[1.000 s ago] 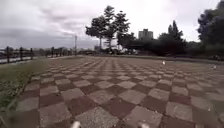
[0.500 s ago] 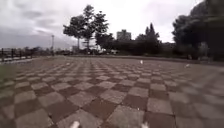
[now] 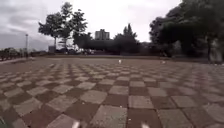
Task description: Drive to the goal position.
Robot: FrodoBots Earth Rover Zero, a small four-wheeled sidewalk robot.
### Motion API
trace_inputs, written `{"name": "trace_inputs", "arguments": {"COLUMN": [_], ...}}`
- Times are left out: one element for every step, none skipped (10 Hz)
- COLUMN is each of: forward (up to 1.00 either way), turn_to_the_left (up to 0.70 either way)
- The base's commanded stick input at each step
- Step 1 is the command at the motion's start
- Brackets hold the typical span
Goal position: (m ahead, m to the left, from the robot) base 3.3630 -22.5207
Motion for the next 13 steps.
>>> {"name": "trace_inputs", "arguments": {"forward": [0.0,0.0,0.0,0.0,0.0,0.0,0.0,0.0,0.0,0.0,0.0,0.0,0.0], "turn_to_the_left": [-0.45,-0.45,-0.45,-0.45,-0.45,-0.45,-0.45,-0.45,-0.45,-0.45,-0.45,-0.45,-0.45]}}
